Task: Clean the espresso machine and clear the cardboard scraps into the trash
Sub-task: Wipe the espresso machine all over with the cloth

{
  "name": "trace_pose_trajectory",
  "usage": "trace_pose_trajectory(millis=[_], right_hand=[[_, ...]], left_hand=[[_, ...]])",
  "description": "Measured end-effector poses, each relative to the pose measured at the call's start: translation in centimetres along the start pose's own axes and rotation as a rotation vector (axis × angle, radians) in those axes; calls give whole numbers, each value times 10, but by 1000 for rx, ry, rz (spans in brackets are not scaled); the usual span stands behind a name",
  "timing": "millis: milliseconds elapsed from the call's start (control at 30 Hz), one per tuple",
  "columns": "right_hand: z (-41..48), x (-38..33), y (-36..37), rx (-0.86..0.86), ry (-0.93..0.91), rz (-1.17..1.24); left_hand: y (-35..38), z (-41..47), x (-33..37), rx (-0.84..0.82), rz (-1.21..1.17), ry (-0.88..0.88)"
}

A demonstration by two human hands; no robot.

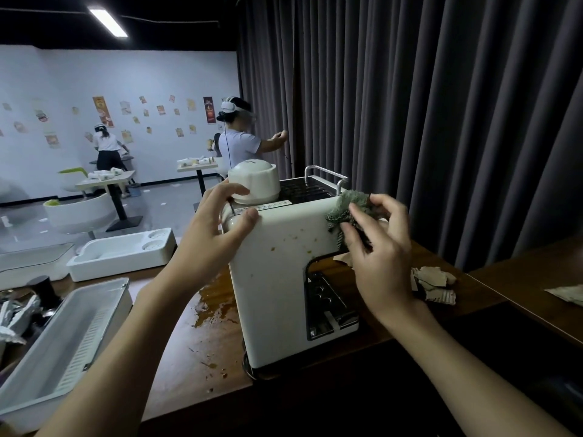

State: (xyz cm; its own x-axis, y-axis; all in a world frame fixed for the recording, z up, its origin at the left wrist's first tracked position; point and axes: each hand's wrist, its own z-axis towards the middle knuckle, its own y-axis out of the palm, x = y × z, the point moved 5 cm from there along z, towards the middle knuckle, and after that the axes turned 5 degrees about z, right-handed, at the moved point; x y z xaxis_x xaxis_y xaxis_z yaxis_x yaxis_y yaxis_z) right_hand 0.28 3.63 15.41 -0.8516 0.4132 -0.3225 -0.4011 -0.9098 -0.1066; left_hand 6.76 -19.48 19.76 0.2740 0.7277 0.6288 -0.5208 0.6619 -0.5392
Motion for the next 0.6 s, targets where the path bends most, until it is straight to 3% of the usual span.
trace_pose_trajectory(millis=[167, 367, 600], right_hand=[[1, -3, 2, 67, -14, -77], [-25, -8, 13, -64, -193, -87], [-1, -3, 4, 120, 42, -14]], left_hand=[[1, -2, 1, 10, 16, -5], [0, -2, 2, 15, 20, -11], [-1, -3, 3, 25, 4, 9]])
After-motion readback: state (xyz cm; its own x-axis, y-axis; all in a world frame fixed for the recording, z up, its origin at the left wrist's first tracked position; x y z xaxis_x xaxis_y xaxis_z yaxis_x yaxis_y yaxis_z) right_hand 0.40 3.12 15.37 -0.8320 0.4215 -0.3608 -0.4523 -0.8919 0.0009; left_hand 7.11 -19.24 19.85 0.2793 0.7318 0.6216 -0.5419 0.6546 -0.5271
